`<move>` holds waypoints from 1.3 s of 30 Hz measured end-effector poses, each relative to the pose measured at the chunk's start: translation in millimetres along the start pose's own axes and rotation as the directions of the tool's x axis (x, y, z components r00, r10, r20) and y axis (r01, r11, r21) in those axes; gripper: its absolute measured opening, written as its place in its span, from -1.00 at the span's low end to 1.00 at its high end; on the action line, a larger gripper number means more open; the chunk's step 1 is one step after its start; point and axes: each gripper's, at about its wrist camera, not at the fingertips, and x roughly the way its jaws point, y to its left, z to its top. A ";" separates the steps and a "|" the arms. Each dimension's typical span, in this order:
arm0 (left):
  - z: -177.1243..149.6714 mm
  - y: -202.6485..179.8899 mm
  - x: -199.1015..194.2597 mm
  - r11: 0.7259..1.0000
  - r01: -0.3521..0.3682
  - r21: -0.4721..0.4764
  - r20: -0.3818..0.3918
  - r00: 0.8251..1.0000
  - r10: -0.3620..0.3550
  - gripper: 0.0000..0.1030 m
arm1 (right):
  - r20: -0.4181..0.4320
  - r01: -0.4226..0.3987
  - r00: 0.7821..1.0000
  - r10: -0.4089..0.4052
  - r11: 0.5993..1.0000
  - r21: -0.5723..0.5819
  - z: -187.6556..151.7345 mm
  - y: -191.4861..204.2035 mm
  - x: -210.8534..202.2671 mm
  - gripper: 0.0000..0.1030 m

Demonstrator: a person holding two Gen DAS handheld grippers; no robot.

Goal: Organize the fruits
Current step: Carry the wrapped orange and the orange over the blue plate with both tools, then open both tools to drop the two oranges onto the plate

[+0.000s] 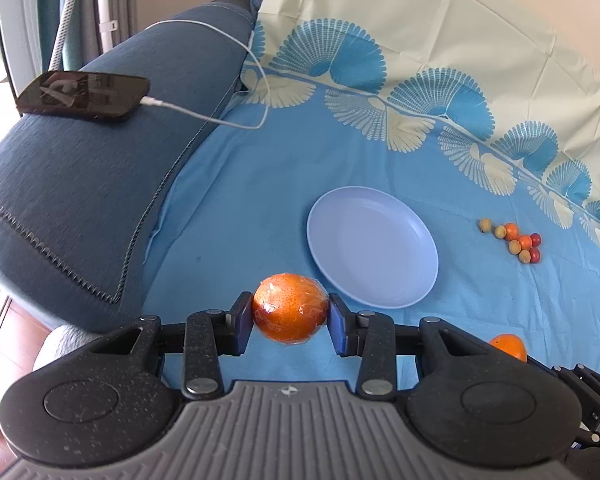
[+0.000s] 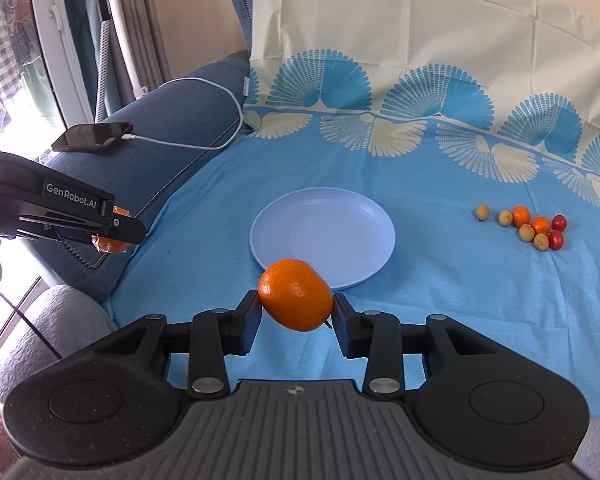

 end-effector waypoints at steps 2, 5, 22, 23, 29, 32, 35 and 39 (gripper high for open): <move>5.6 -5.0 7.4 1.000 0.002 0.007 -0.004 1.000 -0.002 -0.16 | 0.000 0.005 1.000 -0.005 1.000 0.008 4.0 -4.3 5.5 -0.22; 14.0 -12.8 20.1 1.000 0.004 0.018 -0.009 1.000 -0.004 -0.16 | -0.004 0.010 1.000 -0.010 1.000 0.022 10.5 -10.6 15.7 -0.22; 56.6 -49.9 128.5 0.996 0.011 0.083 -0.080 0.997 -0.005 -0.16 | -0.072 0.039 0.997 -0.034 0.997 0.069 44.1 -45.8 117.8 -0.22; 58.3 -50.1 135.2 0.996 0.010 0.087 -0.085 0.996 -0.002 -0.16 | -0.078 0.041 0.996 -0.035 0.997 0.069 45.4 -47.4 124.6 -0.22; 62.2 -48.1 173.3 0.994 -0.009 0.110 -0.130 0.991 0.023 -0.16 | -0.121 0.034 0.992 -0.027 0.998 0.054 46.0 -52.0 158.5 -0.22; 60.9 -47.2 187.6 0.992 -0.012 0.124 -0.148 0.989 0.030 -0.16 | -0.144 0.033 0.989 -0.026 0.999 0.043 42.4 -51.3 171.5 -0.22; 58.8 -48.2 198.4 0.991 -0.017 0.133 -0.162 0.986 0.039 -0.16 | -0.160 0.031 0.987 -0.025 0.999 0.035 39.3 -49.4 183.0 -0.22; 57.9 -51.6 208.6 0.988 -0.029 0.150 -0.167 0.984 0.054 -0.16 | -0.167 0.036 0.985 -0.033 0.999 0.014 36.3 -46.2 194.1 -0.22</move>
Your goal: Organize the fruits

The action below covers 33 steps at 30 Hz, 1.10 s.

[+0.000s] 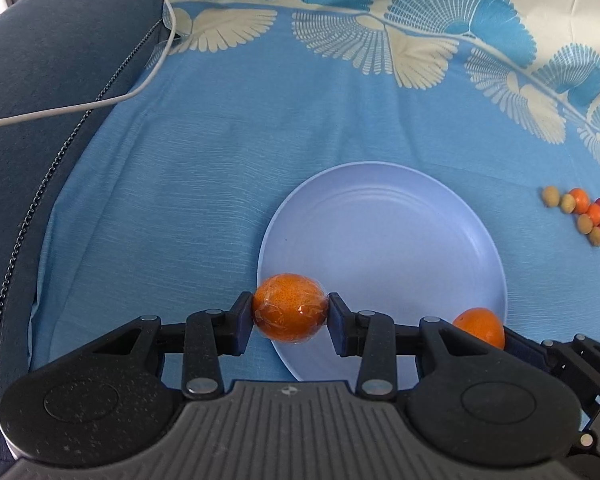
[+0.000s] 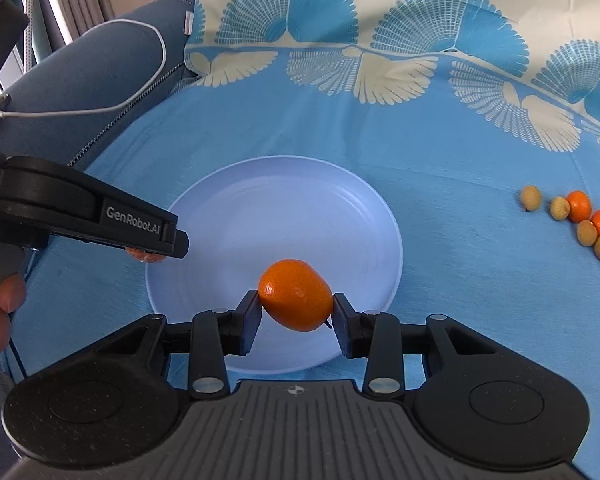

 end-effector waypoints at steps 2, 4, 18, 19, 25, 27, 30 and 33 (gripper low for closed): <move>1.0 -0.8 2.1 1.000 0.006 0.004 -0.003 1.000 -0.006 -0.13 | -0.007 -0.001 1.000 0.001 1.000 -0.009 1.6 1.3 4.1 -0.22; 2.6 -1.0 -0.6 1.000 0.012 0.005 0.009 1.000 -0.012 0.54 | -0.009 -0.001 1.000 0.001 1.000 -0.021 4.0 2.7 5.3 -0.21; -40.0 28.0 -95.4 0.998 -0.002 -0.070 0.123 0.992 0.011 0.99 | 0.038 0.014 0.999 -0.014 1.000 0.002 -9.8 9.1 -80.7 0.87; -48.7 31.5 -103.5 0.997 -0.004 -0.078 0.122 0.992 0.014 0.99 | 0.039 0.013 0.999 -0.014 1.000 0.009 -15.1 10.7 -90.1 0.89; -92.0 41.2 -149.9 0.994 -0.006 -0.113 0.133 0.991 0.021 0.99 | 0.103 0.030 0.994 -0.034 0.999 0.036 -39.8 23.1 -145.5 0.93; -102.6 40.8 -164.2 0.994 0.000 -0.113 0.149 0.989 0.017 0.99 | 0.131 0.031 0.991 -0.034 0.999 0.031 -46.3 27.4 -161.2 0.94; -115.3 38.6 -183.9 0.994 0.002 -0.106 0.181 0.983 0.017 0.99 | 0.162 0.027 0.986 -0.030 0.999 0.020 -54.9 32.5 -180.7 0.95; -123.1 36.7 -199.5 0.995 0.008 -0.100 0.210 0.978 0.013 0.99 | 0.185 0.027 0.982 -0.027 1.000 0.001 -64.4 36.5 -196.4 0.99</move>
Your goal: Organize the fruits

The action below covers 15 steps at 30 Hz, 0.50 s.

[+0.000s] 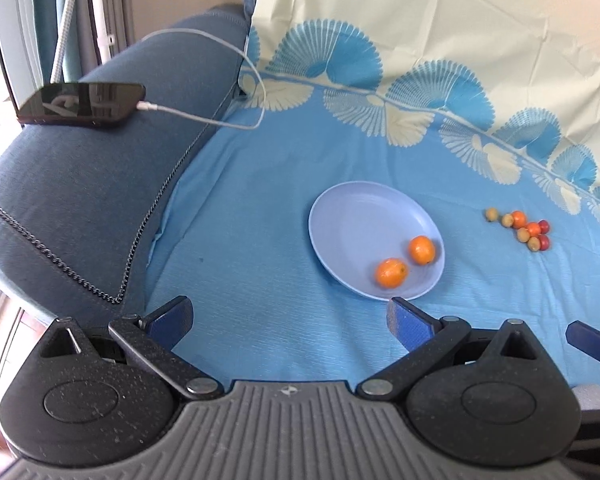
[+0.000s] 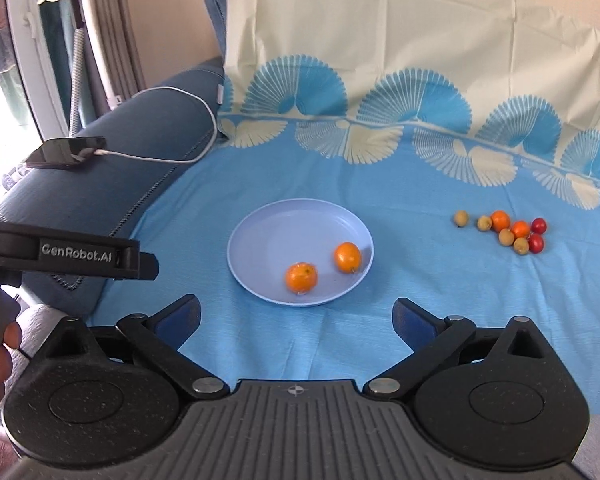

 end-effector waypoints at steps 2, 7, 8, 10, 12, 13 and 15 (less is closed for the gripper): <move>-1.9 -1.9 -9.4 1.000 0.002 0.001 0.020 1.000 -0.002 0.99 | 0.019 0.004 1.000 -0.004 1.000 -0.010 -3.6 1.8 -9.6 0.99; -5.7 -6.9 -29.1 1.000 0.005 0.005 0.059 0.998 -0.005 0.99 | 0.067 0.013 0.998 -0.013 1.000 -0.012 -10.3 0.8 -31.0 0.99; -5.9 -7.9 -31.9 1.000 0.006 0.007 0.066 0.998 -0.006 0.99 | 0.075 0.014 0.997 -0.013 1.000 -0.012 -11.4 0.4 -34.0 0.99; -6.8 -9.8 -38.1 1.000 0.005 0.012 0.077 0.997 -0.006 0.99 | 0.089 0.015 0.996 -0.014 1.000 -0.013 -13.3 0.1 -39.1 0.99; -8.1 -11.0 -42.7 1.000 0.006 0.016 0.087 0.996 -0.007 0.99 | 0.102 0.016 0.995 -0.014 1.000 -0.013 -15.0 0.7 -44.7 0.99; -8.8 -11.2 -45.2 1.000 0.006 0.018 0.092 0.996 -0.007 0.99 | 0.107 0.015 0.994 -0.013 1.000 -0.014 -15.8 0.2 -47.1 0.99; -9.2 -12.1 -48.8 1.000 0.007 0.020 0.098 0.995 -0.009 0.99 | 0.113 0.014 0.994 -0.013 1.000 -0.015 -17.2 0.1 -50.5 0.99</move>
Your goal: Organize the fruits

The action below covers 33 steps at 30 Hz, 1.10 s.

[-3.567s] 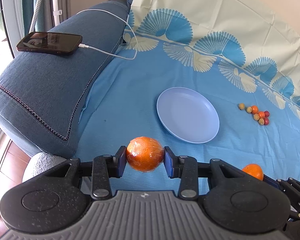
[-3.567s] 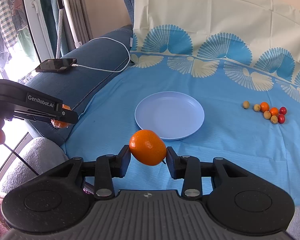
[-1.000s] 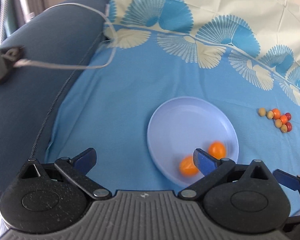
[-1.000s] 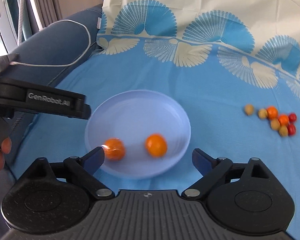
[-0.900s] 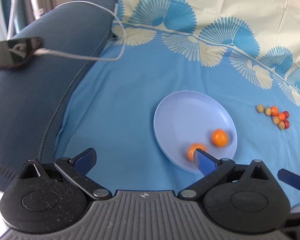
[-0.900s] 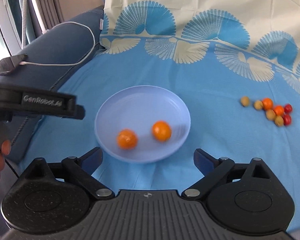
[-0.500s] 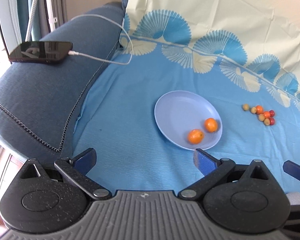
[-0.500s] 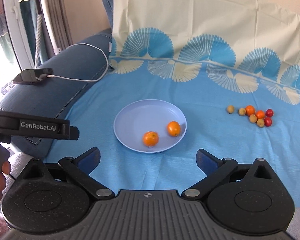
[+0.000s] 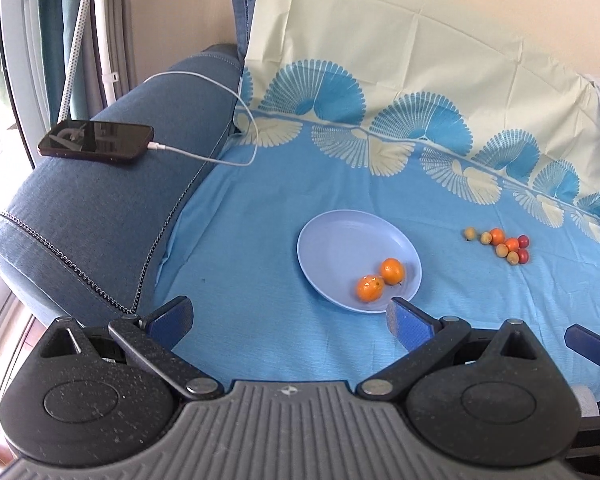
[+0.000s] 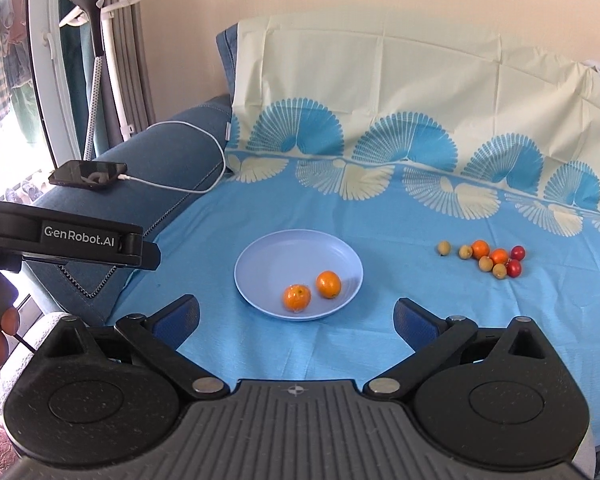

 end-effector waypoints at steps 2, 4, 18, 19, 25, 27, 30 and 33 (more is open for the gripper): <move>0.1 0.4 -1.8 1.000 0.005 0.000 0.001 1.000 -0.005 0.99 | 0.005 0.001 1.000 -0.001 1.000 0.001 -0.1 -0.6 -1.9 0.99; 0.2 1.1 -2.9 1.000 0.008 -0.001 0.002 1.000 -0.008 0.99 | 0.009 0.003 1.000 -0.003 1.000 0.002 -0.3 -1.0 -3.6 0.99; 1.1 3.2 3.2 1.000 0.005 -0.001 -0.008 1.000 -0.005 0.99 | -0.010 0.005 1.000 -0.005 1.000 0.013 -1.7 -2.7 1.9 0.99; 1.2 2.8 4.1 1.000 0.004 -0.001 -0.010 1.000 -0.004 0.99 | -0.012 0.006 1.000 -0.006 1.000 0.016 -2.0 -3.0 2.8 0.99; 2.7 -0.3 8.5 1.000 0.003 0.006 -0.016 1.000 -0.003 0.99 | -0.024 0.011 1.000 -0.011 0.999 0.034 -2.7 -6.8 8.1 0.99; 3.8 -2.0 10.4 1.000 0.003 0.008 -0.018 1.000 -0.003 0.99 | -0.025 0.012 1.000 -0.011 0.999 0.038 -2.8 -8.2 9.6 0.99; 5.1 -4.2 12.6 1.000 0.004 0.012 -0.022 1.000 -0.004 0.99 | -0.030 0.012 0.999 -0.011 0.999 0.044 -4.5 -10.5 12.1 0.99; 6.2 -6.8 15.1 1.000 0.003 0.019 -0.025 1.000 -0.003 0.99 | -0.036 0.013 0.999 -0.011 0.998 0.054 -6.2 -13.6 14.0 0.99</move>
